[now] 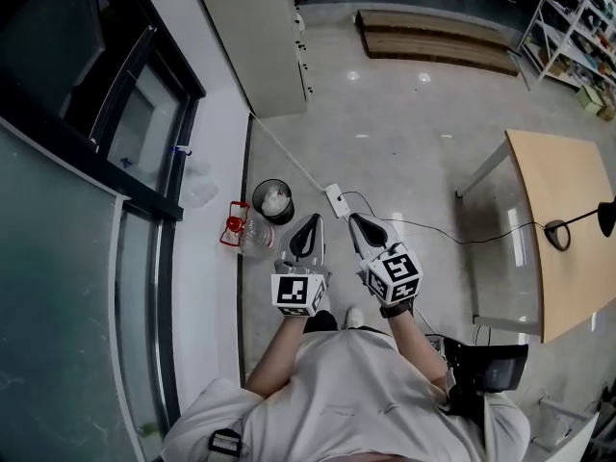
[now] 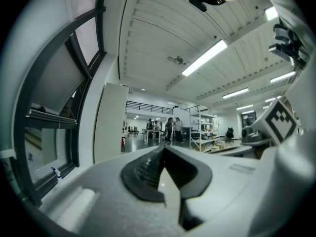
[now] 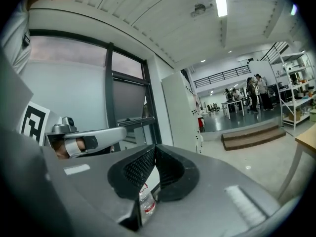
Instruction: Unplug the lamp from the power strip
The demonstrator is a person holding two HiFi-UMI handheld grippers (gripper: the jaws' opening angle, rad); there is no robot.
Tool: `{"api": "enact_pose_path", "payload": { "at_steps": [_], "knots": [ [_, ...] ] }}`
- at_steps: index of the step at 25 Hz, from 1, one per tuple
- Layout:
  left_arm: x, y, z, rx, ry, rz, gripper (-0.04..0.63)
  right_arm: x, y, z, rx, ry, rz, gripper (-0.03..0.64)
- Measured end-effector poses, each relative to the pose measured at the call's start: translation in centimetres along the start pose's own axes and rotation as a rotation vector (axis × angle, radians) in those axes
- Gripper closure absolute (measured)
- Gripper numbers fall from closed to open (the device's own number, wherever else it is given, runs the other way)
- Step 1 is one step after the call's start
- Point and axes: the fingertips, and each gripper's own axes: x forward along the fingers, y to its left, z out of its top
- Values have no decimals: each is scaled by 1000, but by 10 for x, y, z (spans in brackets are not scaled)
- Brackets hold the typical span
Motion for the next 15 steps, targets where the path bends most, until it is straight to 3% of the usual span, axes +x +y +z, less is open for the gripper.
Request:
{"api": "enact_pose_path", "payload": {
  "at_steps": [8,15],
  "knots": [
    [20,61,16,-17,-45,21,594,63,16,28,-73,-19,38,611],
    [35,98,10,-54,-43,-21,594,105,24,29,-97,-13,33,611]
  ]
}}
